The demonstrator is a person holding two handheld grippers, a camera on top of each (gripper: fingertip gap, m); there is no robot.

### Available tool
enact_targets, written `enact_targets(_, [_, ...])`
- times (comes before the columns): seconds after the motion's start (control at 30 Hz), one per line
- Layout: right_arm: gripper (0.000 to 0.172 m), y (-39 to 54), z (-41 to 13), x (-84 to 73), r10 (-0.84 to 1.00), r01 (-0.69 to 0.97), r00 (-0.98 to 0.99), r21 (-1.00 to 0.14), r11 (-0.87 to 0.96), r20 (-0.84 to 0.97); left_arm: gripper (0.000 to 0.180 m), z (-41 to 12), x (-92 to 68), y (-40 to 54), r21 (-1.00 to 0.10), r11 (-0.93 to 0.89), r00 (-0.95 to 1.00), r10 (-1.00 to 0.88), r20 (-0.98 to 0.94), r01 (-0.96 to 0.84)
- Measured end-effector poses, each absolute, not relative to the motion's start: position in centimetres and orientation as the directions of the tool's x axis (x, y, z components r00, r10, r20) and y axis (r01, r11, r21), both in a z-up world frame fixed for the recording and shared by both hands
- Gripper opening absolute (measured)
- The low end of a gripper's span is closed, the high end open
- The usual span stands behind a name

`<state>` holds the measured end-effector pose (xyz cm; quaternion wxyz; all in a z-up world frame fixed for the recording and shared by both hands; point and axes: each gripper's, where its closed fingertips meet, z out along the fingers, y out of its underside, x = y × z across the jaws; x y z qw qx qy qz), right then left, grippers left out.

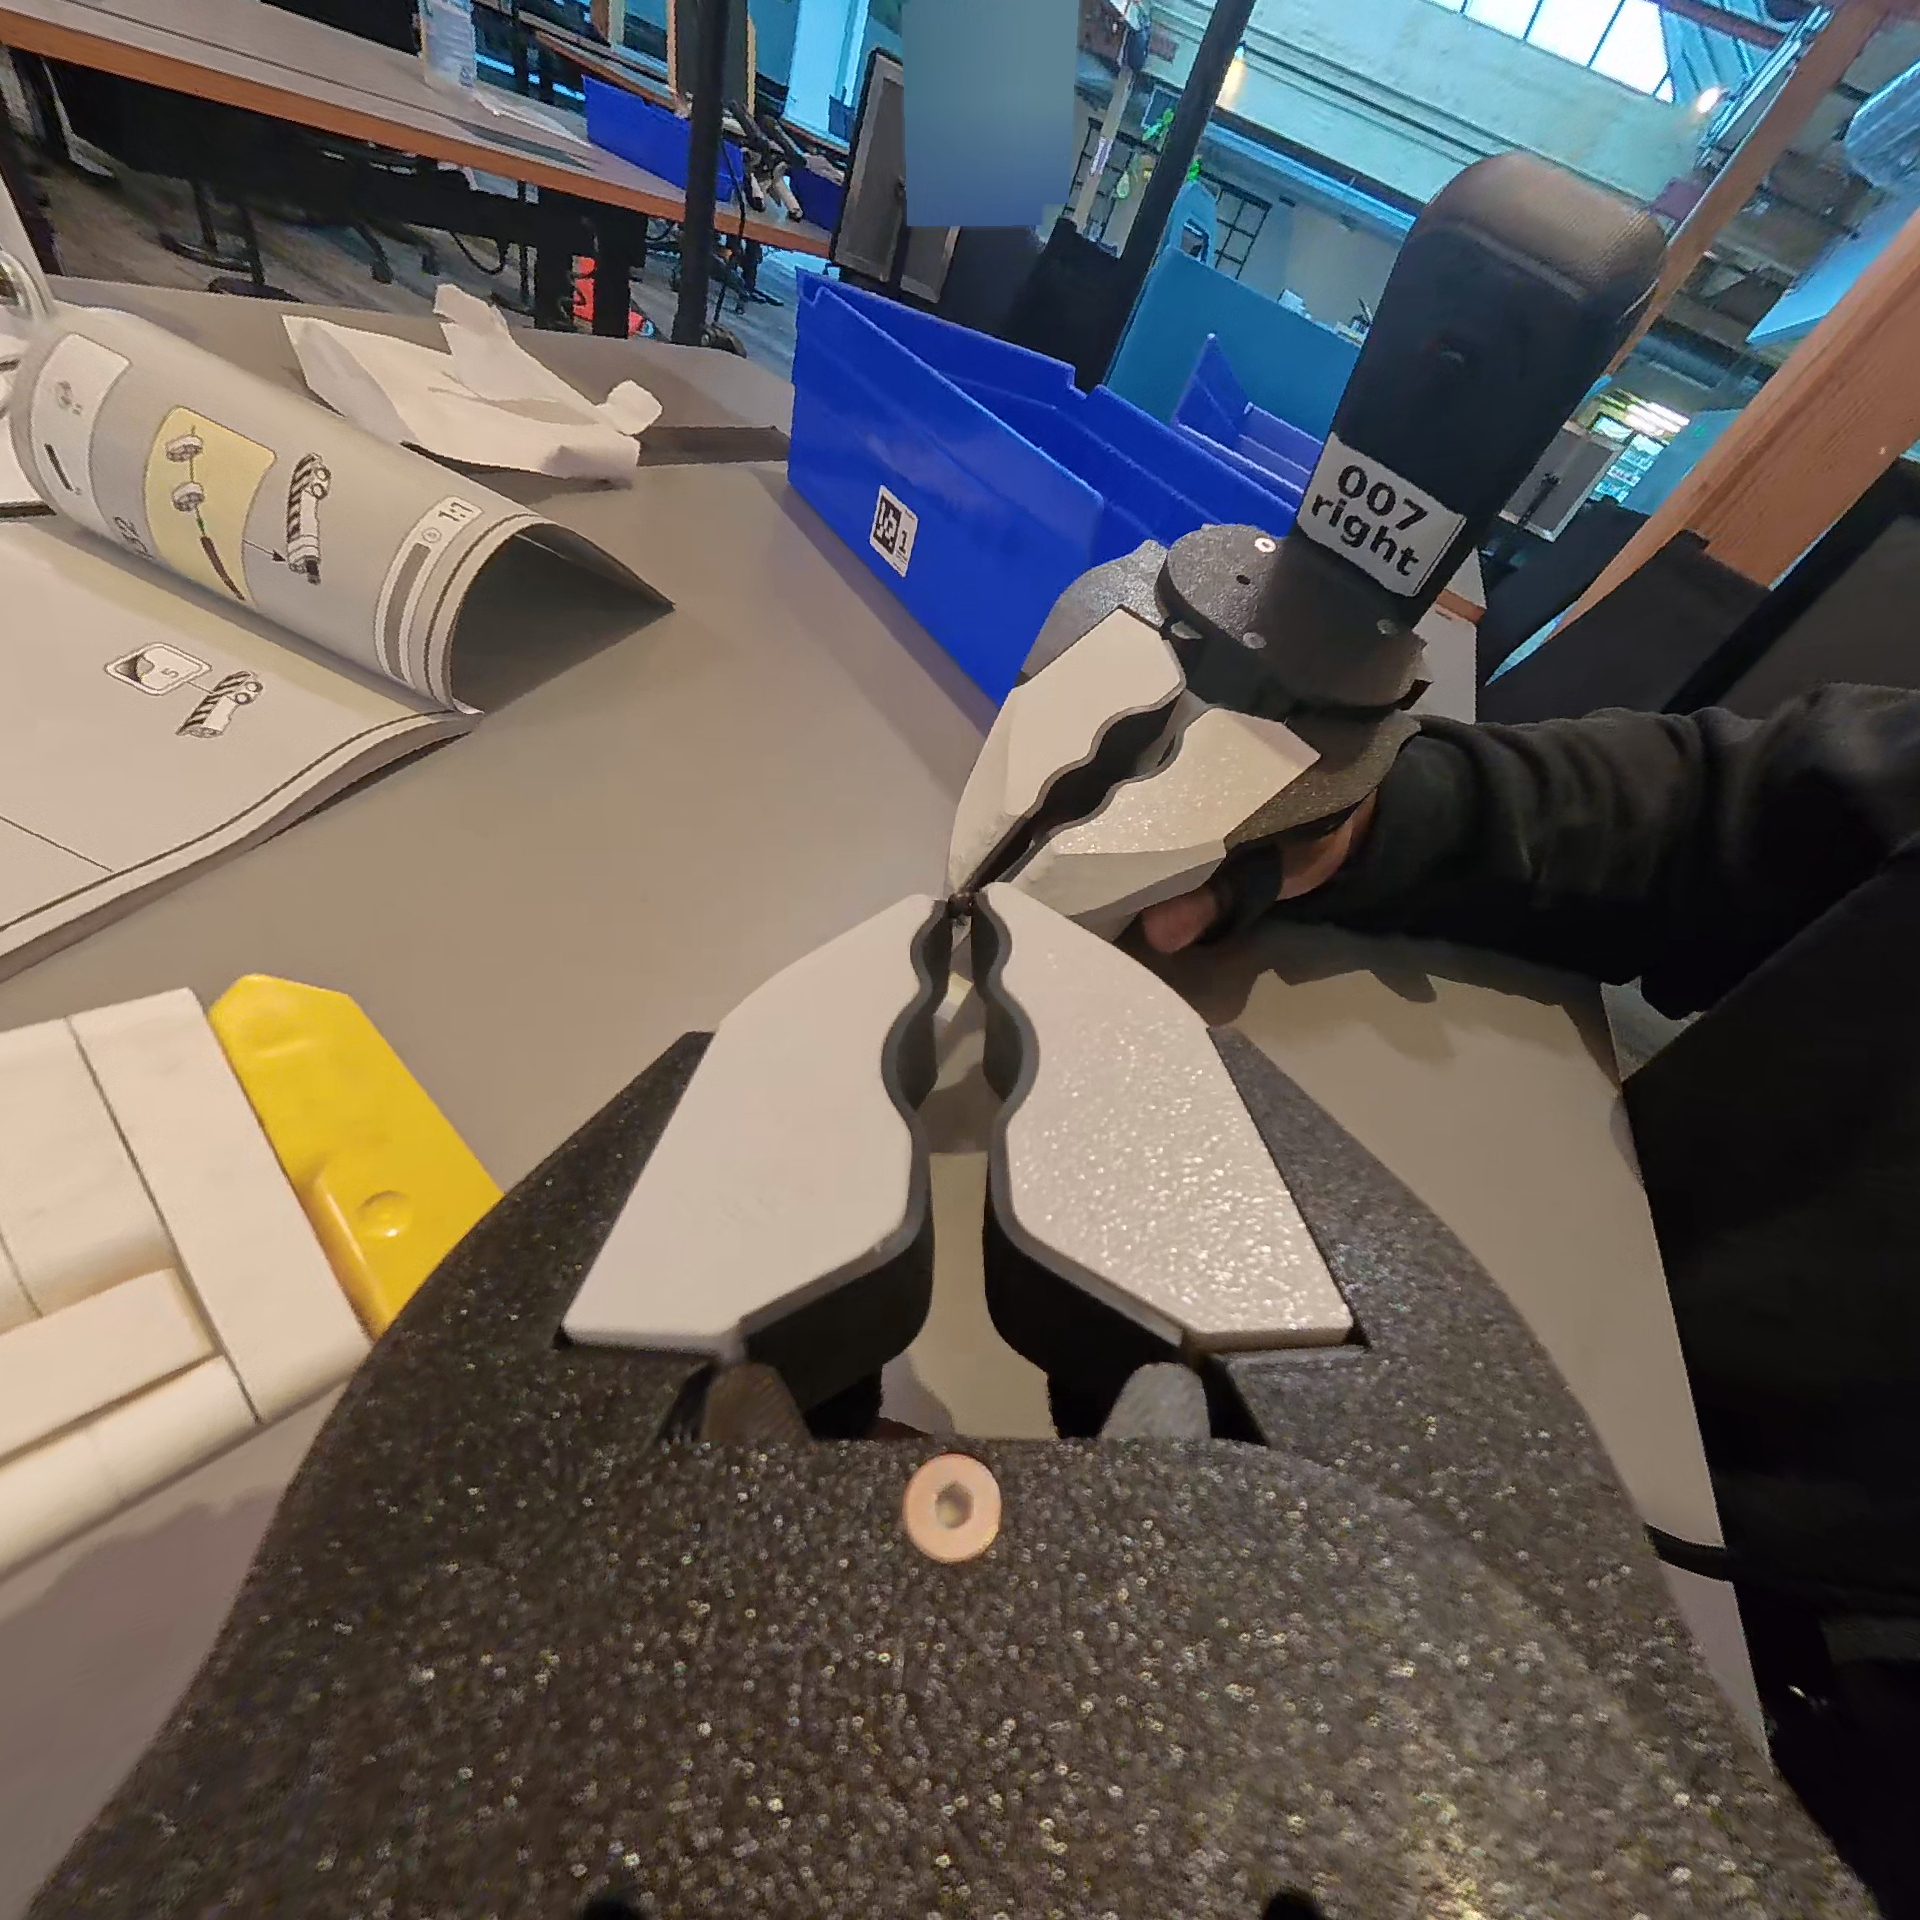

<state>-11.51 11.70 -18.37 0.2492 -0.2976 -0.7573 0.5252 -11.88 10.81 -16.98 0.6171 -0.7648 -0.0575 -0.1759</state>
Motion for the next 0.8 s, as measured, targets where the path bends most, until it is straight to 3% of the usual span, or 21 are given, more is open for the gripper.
enact_targets(0.8, [0.007, 11.5, -19.9, -11.8, 0.702, 0.195, -0.694, -0.897, 0.398, 0.161, 0.004, -17.6, -11.9, 10.9, -0.911, -0.275, 0.931, -0.115, 0.347, 0.306])
